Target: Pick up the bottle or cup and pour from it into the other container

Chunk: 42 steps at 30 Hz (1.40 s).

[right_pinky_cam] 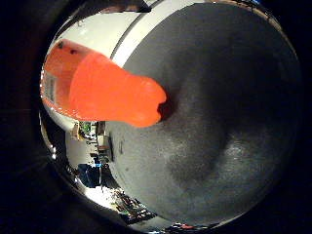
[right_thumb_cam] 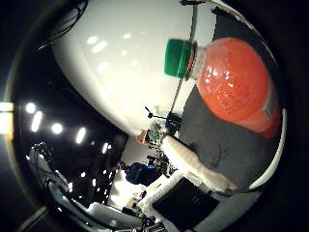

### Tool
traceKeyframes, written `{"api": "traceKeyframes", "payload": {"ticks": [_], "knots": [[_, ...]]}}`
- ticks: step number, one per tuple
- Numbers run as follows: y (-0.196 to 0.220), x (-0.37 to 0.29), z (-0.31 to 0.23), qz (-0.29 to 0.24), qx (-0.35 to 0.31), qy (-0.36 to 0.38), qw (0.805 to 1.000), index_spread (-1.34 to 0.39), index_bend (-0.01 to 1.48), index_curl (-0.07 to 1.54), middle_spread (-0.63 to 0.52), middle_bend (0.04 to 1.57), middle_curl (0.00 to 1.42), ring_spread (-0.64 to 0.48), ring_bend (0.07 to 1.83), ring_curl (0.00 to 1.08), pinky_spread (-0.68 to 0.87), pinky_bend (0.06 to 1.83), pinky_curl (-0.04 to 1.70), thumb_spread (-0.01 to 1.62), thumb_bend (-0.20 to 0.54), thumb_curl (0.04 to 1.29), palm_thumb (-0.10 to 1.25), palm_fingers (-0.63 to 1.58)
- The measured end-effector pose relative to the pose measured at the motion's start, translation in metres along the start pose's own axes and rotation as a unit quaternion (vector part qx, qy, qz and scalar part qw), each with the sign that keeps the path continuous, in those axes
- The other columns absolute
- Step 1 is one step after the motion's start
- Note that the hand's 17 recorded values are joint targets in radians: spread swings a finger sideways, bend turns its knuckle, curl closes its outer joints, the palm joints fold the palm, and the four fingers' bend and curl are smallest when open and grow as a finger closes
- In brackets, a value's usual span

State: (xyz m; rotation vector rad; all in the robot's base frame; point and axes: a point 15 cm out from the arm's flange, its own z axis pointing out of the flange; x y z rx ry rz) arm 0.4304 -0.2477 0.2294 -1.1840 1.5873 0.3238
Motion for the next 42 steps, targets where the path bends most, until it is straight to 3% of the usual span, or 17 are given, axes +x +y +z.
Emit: {"api": "traceKeyframes", "payload": {"ticks": [6,10,14,17,20,23,31,42], "knots": [[0.001,-0.001,0.012,-0.002,-0.012,0.002,1.000,-0.18,0.16,0.29,0.04,0.39,0.37,0.07,0.64,0.20,0.38,0.87,-0.01,1.02,-0.021,0.34,0.62,0.27],[0.006,0.001,0.015,-0.001,-0.024,0.004,1.000,-0.17,0.16,0.29,-0.01,0.43,0.38,0.02,0.76,0.23,0.32,0.90,-0.01,1.01,-0.021,0.35,0.65,0.39],[0.013,0.005,0.018,0.003,-0.037,0.007,0.999,-0.19,0.19,0.30,-0.08,0.52,0.42,-0.05,0.91,0.27,0.14,0.98,-0.01,1.01,-0.016,0.38,0.71,0.57],[0.015,0.008,0.020,0.006,-0.042,0.006,0.999,-0.23,0.18,0.32,-0.13,0.60,0.47,-0.14,1.04,0.32,-0.09,1.11,0.00,1.00,-0.014,0.41,0.77,0.77],[0.017,0.007,0.022,0.005,-0.047,0.004,0.999,-0.27,0.22,0.35,-0.17,0.68,0.52,-0.18,1.08,0.35,-0.31,1.22,0.04,0.96,-0.016,0.45,0.83,1.00],[0.018,0.004,0.023,0.003,-0.052,0.001,0.999,-0.31,0.30,0.44,-0.19,0.75,0.58,-0.19,1.12,0.41,-0.41,1.25,0.09,0.88,-0.024,0.49,0.87,1.17],[0.019,-0.005,0.023,0.004,-0.055,-0.017,0.998,-0.35,0.70,0.72,-0.19,1.01,0.74,-0.21,1.28,0.53,-0.30,1.44,0.29,0.77,-0.020,0.57,0.95,1.15],[0.007,-0.019,0.017,-0.016,-0.050,-0.011,0.999,-0.34,0.99,0.97,-0.24,1.18,0.96,-0.25,1.41,0.72,-0.20,1.65,0.51,0.68,-0.016,0.69,1.09,0.94]]}}
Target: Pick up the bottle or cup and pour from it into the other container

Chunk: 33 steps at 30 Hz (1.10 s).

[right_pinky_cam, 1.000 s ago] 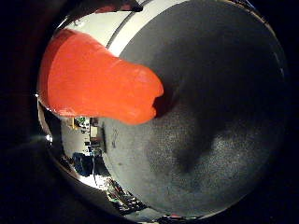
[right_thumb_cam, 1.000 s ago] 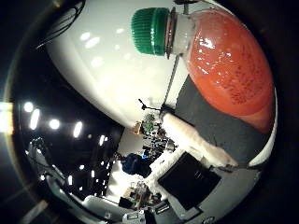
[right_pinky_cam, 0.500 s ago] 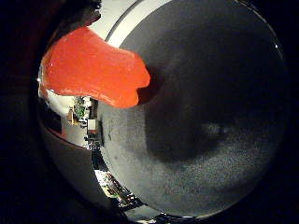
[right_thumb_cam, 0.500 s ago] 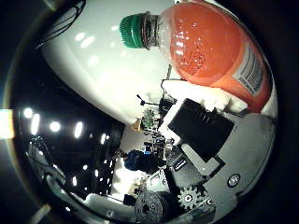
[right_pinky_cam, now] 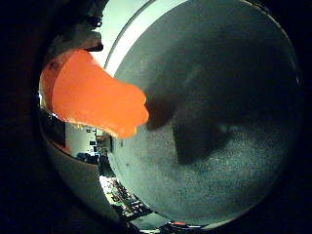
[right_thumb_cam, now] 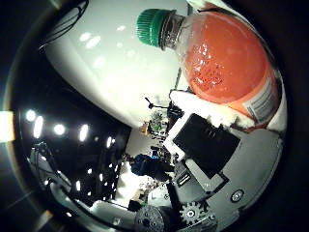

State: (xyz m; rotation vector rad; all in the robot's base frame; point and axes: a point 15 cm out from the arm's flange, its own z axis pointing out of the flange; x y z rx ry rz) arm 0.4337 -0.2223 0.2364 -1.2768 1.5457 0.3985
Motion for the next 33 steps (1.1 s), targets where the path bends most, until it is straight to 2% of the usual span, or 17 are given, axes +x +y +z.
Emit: {"api": "traceKeyframes", "payload": {"ticks": [9,17,26,33], "knots": [[-0.012,-0.041,0.016,-0.046,-0.026,0.016,0.998,-0.30,1.11,1.00,-0.24,1.25,1.03,-0.27,1.40,0.83,-0.17,1.65,0.63,0.66,-0.011,0.77,1.13,0.94],[-0.010,-0.101,0.034,-0.120,-0.086,0.065,0.987,-0.26,1.15,0.98,-0.22,1.27,1.03,-0.27,1.37,0.88,-0.17,1.55,0.70,0.52,-0.014,0.85,1.14,0.97],[0.015,-0.179,0.057,-0.175,-0.176,0.153,0.956,-0.24,1.16,0.95,-0.21,1.27,1.03,-0.27,1.33,0.92,-0.18,1.43,0.78,0.32,-0.017,0.92,1.18,1.01],[0.019,-0.226,0.089,-0.236,-0.203,0.233,0.921,-0.24,1.16,0.94,-0.20,1.26,1.02,-0.28,1.32,0.94,-0.19,1.37,0.84,0.24,-0.018,0.95,1.18,1.03]]}}
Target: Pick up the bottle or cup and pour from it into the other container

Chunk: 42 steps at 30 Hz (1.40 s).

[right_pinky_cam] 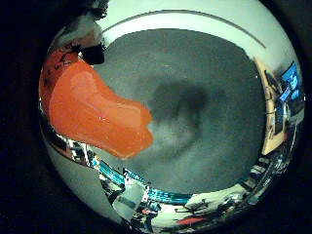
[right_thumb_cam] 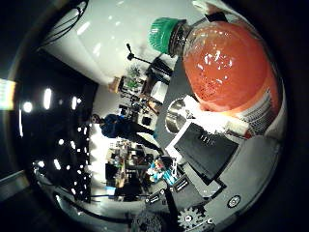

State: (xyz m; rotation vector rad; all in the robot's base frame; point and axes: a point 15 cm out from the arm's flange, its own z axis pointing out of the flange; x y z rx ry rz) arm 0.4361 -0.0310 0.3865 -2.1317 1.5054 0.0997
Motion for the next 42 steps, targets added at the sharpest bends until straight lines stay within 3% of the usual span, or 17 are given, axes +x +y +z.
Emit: {"api": "traceKeyframes", "payload": {"ticks": [12,20,26,34,39,42], "knots": [[-0.012,-0.071,0.029,-0.083,-0.096,0.085,0.988,-0.23,1.15,0.93,-0.20,1.25,1.03,-0.29,1.28,0.97,-0.21,1.27,0.93,0.17,-0.018,0.96,1.18,1.06],[-0.023,-0.110,0.042,-0.165,-0.147,0.180,0.959,-0.23,1.15,0.92,-0.20,1.25,1.03,-0.29,1.27,0.98,-0.23,1.24,0.97,0.15,-0.016,0.96,1.18,1.07],[-0.031,-0.130,0.052,-0.232,-0.179,0.256,0.921,-0.23,1.15,0.92,-0.19,1.25,1.02,-0.29,1.27,0.99,-0.24,1.21,0.99,0.13,-0.018,0.96,1.17,1.07],[-0.036,-0.157,0.070,-0.312,-0.227,0.342,0.857,-0.23,1.16,0.92,-0.18,1.26,1.02,-0.29,1.26,1.00,-0.26,1.18,1.02,0.12,-0.018,0.96,1.17,1.07],[-0.039,-0.170,0.081,-0.348,-0.252,0.394,0.812,-0.23,1.16,0.92,-0.18,1.26,1.01,-0.29,1.26,0.99,-0.26,1.17,1.04,0.11,-0.018,0.95,1.17,1.07],[-0.042,-0.180,0.086,-0.346,-0.274,0.405,0.801,-0.23,1.16,0.92,-0.18,1.26,1.01,-0.29,1.27,0.99,-0.27,1.16,1.05,0.10,-0.018,0.95,1.17,1.07]]}}
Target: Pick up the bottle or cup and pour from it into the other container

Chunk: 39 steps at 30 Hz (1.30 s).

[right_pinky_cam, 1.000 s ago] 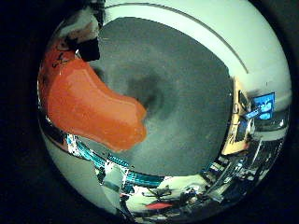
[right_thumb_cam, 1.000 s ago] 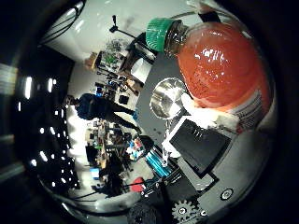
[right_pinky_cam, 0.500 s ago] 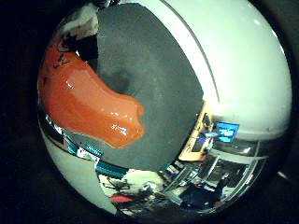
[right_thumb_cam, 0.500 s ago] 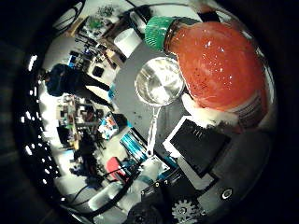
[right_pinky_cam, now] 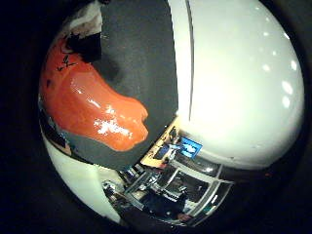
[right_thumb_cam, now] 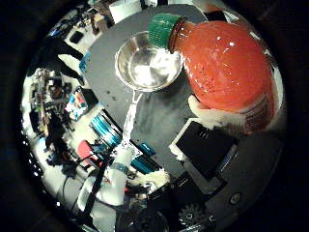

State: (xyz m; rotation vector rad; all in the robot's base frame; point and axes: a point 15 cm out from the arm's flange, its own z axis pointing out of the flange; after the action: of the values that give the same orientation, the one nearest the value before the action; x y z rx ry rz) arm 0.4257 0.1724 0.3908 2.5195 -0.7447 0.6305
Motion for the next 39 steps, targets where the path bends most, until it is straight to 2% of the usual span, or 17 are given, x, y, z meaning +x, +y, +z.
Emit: {"api": "traceKeyframes", "payload": {"ticks": [3,8,26,39], "knots": [[-0.005,-0.004,-0.002,-0.013,-0.041,0.012,0.999,-0.23,1.16,0.92,-0.18,1.27,1.01,-0.29,1.26,0.99,-0.27,1.16,1.05,0.10,-0.018,0.95,1.17,1.07],[-0.019,-0.001,-0.008,-0.038,-0.103,0.103,0.989,-0.23,1.16,0.93,-0.18,1.26,1.02,-0.29,1.27,1.00,-0.27,1.16,1.06,0.11,-0.018,0.95,1.16,1.08],[-0.058,-0.025,-0.013,-0.086,-0.154,0.220,0.959,-0.24,1.16,0.93,-0.18,1.25,1.03,-0.29,1.26,1.01,-0.27,1.17,1.06,0.14,-0.016,0.96,1.16,1.08],[-0.054,-0.039,-0.023,-0.086,-0.136,0.197,0.967,-0.24,1.16,0.93,-0.19,1.24,1.04,-0.29,1.26,1.01,-0.27,1.17,1.05,0.15,-0.017,0.97,1.15,1.08]]}}
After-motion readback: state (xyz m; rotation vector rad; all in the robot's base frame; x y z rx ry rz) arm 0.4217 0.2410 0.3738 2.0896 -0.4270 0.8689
